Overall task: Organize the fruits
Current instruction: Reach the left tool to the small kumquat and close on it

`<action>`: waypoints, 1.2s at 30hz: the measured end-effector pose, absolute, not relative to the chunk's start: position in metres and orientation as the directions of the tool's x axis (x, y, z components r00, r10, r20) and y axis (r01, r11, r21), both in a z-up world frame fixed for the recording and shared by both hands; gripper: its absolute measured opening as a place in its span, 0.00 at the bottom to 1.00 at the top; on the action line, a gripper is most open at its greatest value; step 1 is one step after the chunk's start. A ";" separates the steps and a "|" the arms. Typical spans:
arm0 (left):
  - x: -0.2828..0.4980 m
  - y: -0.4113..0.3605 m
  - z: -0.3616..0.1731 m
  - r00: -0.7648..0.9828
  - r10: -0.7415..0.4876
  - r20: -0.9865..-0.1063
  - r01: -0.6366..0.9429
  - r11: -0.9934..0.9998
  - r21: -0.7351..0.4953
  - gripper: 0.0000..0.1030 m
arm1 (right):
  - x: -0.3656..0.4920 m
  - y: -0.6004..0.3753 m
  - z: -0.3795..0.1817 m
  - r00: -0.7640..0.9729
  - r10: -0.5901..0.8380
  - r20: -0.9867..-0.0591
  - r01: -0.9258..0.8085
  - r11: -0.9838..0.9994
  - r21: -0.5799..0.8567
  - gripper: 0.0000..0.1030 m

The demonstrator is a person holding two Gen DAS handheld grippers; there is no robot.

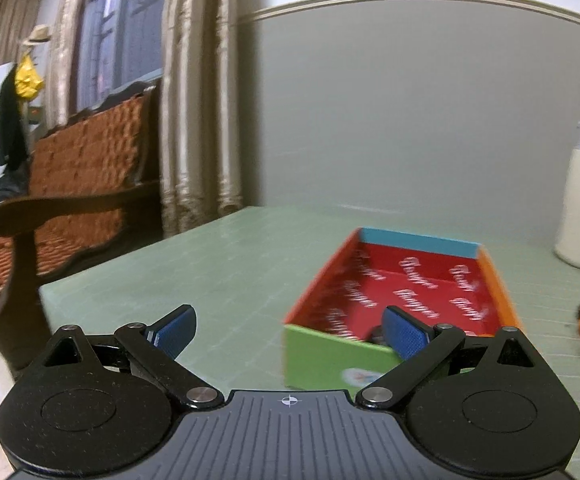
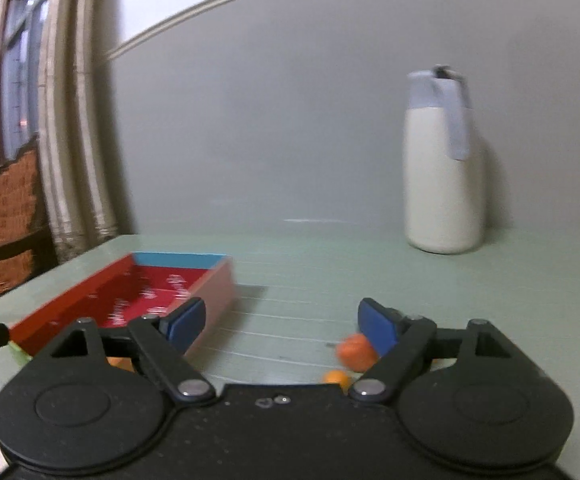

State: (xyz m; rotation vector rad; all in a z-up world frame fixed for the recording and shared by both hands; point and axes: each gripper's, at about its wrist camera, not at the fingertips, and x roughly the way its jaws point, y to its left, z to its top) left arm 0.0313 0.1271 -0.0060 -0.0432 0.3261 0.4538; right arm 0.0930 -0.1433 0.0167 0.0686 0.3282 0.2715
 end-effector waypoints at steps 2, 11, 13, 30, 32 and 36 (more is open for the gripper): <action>0.034 0.116 -0.004 0.865 0.396 -0.307 -0.405 0.914 0.035 0.96 | 0.093 -0.153 0.014 0.922 0.230 -0.311 -0.208 0.973 0.102 0.83; 0.051 0.060 0.003 0.925 0.243 -0.292 -0.238 0.970 0.055 0.96 | 0.091 -0.199 0.007 0.943 0.031 -0.333 -0.003 0.996 0.085 0.90; 0.054 0.048 0.003 0.932 0.207 -0.297 -0.200 0.978 0.055 0.96 | 0.089 -0.208 0.006 0.943 -0.001 -0.333 0.030 0.996 0.081 0.91; 0.094 -0.031 -0.008 0.924 -0.013 -0.382 0.047 0.996 0.080 0.96 | 0.071 -0.265 -0.004 0.919 -0.165 -0.357 0.203 0.977 0.071 0.92; 0.100 -0.037 -0.012 0.920 -0.025 -0.392 0.063 0.994 0.084 0.95 | 0.069 -0.267 -0.004 0.919 -0.170 -0.355 0.207 0.976 0.068 0.92; 0.115 -0.050 -0.017 0.903 -0.072 -0.423 0.109 0.992 0.064 0.93 | 0.068 -0.273 -0.005 0.917 -0.176 -0.359 0.215 0.974 0.072 0.92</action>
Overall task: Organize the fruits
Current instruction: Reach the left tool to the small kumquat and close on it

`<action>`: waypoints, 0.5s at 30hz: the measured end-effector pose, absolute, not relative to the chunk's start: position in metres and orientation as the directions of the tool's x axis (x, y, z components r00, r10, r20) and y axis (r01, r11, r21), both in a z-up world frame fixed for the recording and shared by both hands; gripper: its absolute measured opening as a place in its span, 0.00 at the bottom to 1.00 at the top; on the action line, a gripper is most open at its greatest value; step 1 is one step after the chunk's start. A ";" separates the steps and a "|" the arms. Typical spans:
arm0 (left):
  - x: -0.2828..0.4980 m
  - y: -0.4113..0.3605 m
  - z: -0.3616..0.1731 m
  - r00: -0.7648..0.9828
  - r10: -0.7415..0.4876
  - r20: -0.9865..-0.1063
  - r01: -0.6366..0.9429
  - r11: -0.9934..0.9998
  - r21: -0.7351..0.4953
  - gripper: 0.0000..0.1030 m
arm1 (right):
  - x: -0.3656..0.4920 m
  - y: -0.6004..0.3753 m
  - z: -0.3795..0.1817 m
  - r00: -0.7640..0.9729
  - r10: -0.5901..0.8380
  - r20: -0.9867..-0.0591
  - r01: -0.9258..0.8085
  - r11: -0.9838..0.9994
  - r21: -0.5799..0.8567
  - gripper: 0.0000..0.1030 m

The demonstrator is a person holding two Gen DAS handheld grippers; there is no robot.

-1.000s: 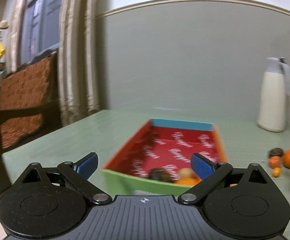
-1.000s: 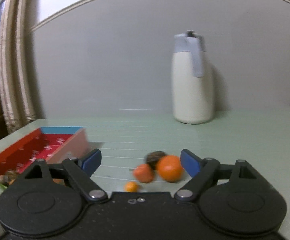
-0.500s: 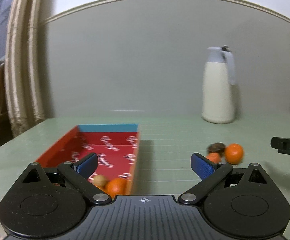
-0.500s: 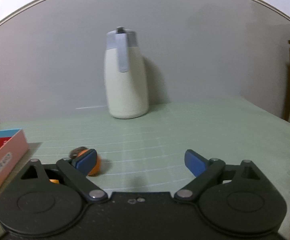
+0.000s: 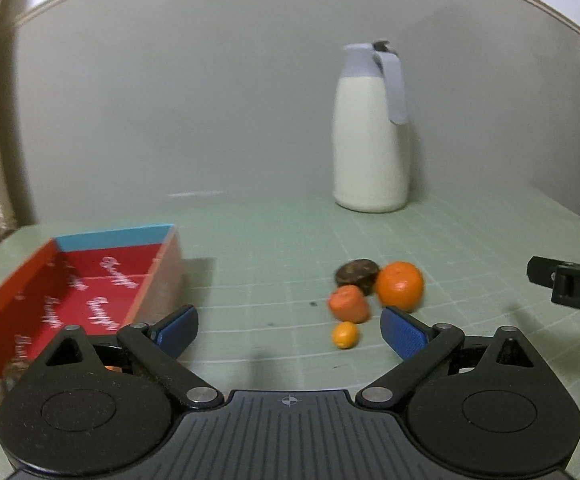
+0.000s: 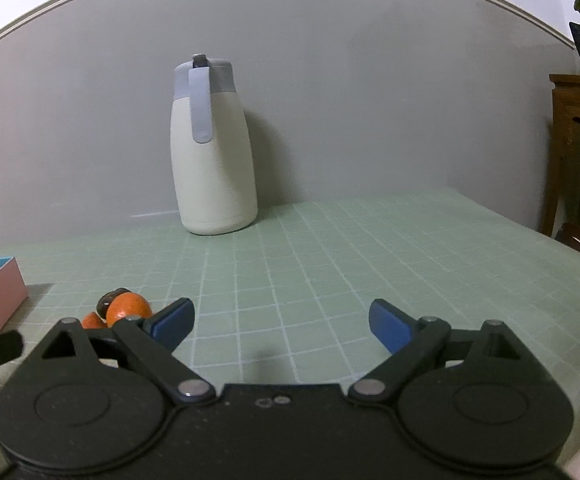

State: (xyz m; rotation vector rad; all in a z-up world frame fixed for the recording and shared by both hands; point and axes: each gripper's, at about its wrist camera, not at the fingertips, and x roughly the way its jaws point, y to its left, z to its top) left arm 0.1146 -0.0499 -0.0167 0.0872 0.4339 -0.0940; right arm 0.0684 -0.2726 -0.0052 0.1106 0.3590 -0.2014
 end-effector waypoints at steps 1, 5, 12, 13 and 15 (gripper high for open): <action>0.119 -0.053 -0.018 0.896 -0.084 -0.436 0.122 0.991 0.058 0.89 | 0.068 -0.274 -0.006 0.916 -0.176 -0.362 0.216 0.974 0.072 0.92; 0.135 -0.063 -0.027 0.871 -0.117 -0.477 0.156 0.987 0.042 0.81 | 0.070 -0.280 -0.006 0.911 -0.211 -0.354 0.248 0.967 0.063 0.91; 0.152 -0.076 -0.040 0.834 -0.157 -0.529 0.191 0.981 0.010 0.53 | 0.065 -0.293 -0.008 0.903 -0.238 -0.358 0.283 0.956 0.080 0.92; 0.153 -0.076 -0.041 0.833 -0.157 -0.530 0.190 0.982 0.009 0.53 | 0.065 -0.294 -0.009 0.902 -0.238 -0.359 0.284 0.955 0.079 0.92; 0.154 -0.077 -0.042 0.832 -0.158 -0.531 0.190 0.982 0.006 0.53 | 0.065 -0.295 -0.009 0.902 -0.240 -0.359 0.286 0.955 0.082 0.92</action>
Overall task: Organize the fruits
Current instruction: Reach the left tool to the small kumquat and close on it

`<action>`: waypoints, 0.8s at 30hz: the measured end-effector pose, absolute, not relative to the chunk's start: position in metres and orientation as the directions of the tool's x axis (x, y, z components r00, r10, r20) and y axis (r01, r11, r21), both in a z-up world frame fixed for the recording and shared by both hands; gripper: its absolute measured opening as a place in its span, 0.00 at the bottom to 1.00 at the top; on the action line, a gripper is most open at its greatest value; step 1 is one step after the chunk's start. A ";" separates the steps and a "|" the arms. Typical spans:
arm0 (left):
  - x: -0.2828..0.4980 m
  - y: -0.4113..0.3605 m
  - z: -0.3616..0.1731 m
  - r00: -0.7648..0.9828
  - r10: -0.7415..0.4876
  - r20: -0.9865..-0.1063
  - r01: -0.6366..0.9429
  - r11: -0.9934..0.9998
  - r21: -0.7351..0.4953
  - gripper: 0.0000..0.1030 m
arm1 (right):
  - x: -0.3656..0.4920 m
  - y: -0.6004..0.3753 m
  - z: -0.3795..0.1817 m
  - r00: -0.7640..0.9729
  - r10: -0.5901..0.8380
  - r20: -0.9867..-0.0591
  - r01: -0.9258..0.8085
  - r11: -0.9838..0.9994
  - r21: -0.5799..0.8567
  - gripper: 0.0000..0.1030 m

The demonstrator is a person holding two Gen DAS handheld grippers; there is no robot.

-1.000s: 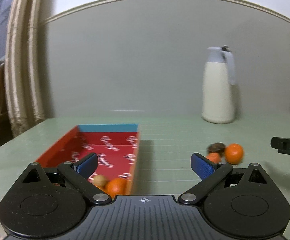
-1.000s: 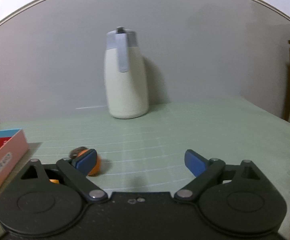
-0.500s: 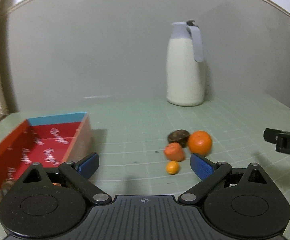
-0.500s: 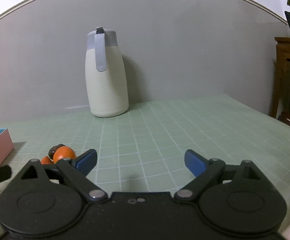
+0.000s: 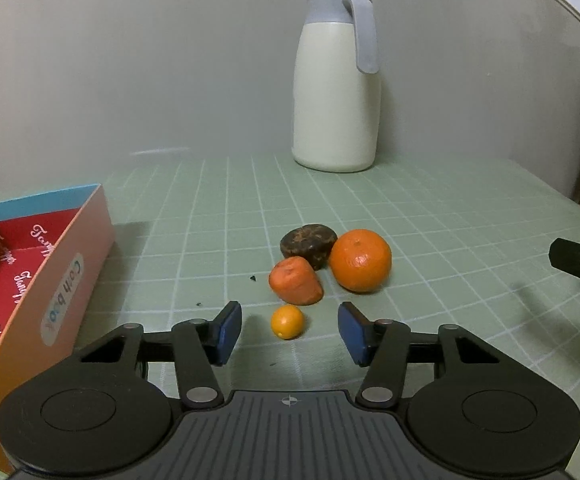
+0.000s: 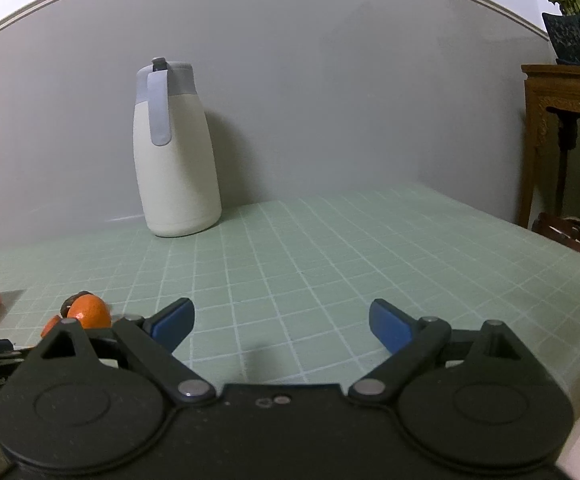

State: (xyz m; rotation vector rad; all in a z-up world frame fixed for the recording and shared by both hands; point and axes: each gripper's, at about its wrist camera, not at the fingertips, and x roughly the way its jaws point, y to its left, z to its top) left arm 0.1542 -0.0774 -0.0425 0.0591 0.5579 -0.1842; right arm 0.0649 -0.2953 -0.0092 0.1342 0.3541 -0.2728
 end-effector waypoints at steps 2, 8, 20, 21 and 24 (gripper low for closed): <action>0.155 -0.079 -0.043 0.828 -0.161 -0.537 0.191 0.981 0.001 0.50 | 0.066 -0.295 -0.010 0.902 -0.243 -0.358 0.289 0.954 0.081 0.92; 0.159 -0.080 -0.043 0.818 -0.168 -0.550 0.196 0.981 -0.008 0.47 | 0.065 -0.293 -0.011 0.894 -0.271 -0.356 0.313 0.948 0.063 0.92; 0.161 -0.078 -0.045 0.809 -0.166 -0.563 0.185 0.982 -0.024 0.21 | 0.062 -0.298 -0.012 0.883 -0.303 -0.358 0.346 0.936 0.062 0.92; 0.161 -0.077 -0.045 0.810 -0.167 -0.561 0.182 0.983 -0.029 0.21 | 0.062 -0.299 -0.012 0.884 -0.301 -0.358 0.345 0.936 0.064 0.92; 0.160 -0.075 -0.045 0.816 -0.168 -0.553 0.178 0.983 -0.036 0.21 | 0.063 -0.299 -0.012 0.883 -0.298 -0.362 0.343 0.937 0.066 0.92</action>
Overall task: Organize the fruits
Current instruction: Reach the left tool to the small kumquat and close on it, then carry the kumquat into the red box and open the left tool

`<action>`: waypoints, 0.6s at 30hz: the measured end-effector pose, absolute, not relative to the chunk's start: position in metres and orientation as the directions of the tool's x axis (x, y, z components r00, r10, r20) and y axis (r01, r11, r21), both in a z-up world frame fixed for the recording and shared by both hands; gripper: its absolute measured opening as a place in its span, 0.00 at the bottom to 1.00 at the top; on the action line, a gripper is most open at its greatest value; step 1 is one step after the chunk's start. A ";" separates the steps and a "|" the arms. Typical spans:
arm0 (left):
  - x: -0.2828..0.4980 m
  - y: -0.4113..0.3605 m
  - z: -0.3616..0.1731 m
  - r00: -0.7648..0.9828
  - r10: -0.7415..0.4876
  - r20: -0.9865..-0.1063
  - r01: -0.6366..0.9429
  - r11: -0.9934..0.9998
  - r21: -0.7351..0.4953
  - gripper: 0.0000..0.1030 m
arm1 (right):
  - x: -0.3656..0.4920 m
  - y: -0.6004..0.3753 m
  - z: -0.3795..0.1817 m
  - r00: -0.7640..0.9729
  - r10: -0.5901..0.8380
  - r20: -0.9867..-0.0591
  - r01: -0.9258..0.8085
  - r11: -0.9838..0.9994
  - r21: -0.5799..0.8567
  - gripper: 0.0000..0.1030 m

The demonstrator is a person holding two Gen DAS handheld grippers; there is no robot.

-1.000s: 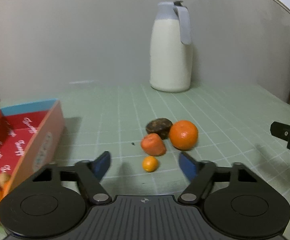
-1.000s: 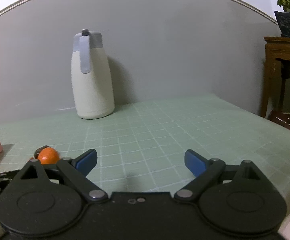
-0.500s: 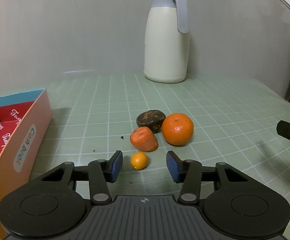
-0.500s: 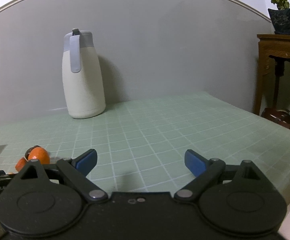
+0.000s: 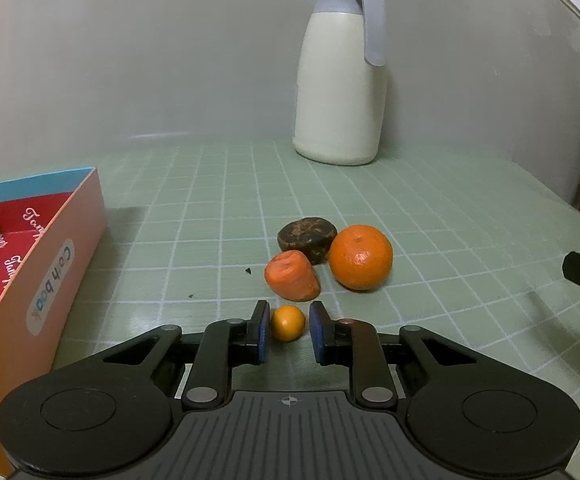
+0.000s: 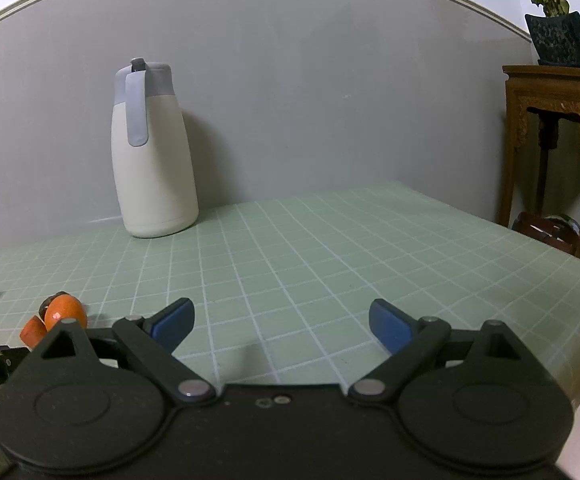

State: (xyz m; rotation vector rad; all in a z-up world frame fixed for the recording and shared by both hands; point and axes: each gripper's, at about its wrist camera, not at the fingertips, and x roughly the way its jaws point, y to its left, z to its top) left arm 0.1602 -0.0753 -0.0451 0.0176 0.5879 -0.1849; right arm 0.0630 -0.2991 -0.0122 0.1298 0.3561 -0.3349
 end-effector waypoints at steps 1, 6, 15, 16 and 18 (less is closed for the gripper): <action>0.160 -0.075 -0.045 0.818 -0.167 -0.550 0.177 0.984 -0.035 0.20 | 0.063 -0.300 -0.012 0.883 -0.297 -0.364 0.343 0.937 0.068 0.92; 0.156 -0.074 -0.044 0.825 -0.166 -0.540 0.177 0.984 -0.032 0.18 | 0.064 -0.298 -0.011 0.887 -0.285 -0.363 0.331 0.941 0.071 0.92; 0.151 -0.072 -0.043 0.835 -0.166 -0.524 0.176 0.984 -0.032 0.18 | 0.064 -0.295 -0.012 0.890 -0.265 -0.371 0.311 0.948 0.069 0.91; 0.150 -0.071 -0.042 0.839 -0.166 -0.518 0.175 0.984 -0.032 0.18 | 0.065 -0.295 -0.012 0.891 -0.264 -0.370 0.310 0.948 0.068 0.92; 0.146 -0.070 -0.040 0.850 -0.164 -0.501 0.176 0.984 -0.025 0.18 | 0.065 -0.293 -0.012 0.892 -0.259 -0.371 0.304 0.950 0.067 0.91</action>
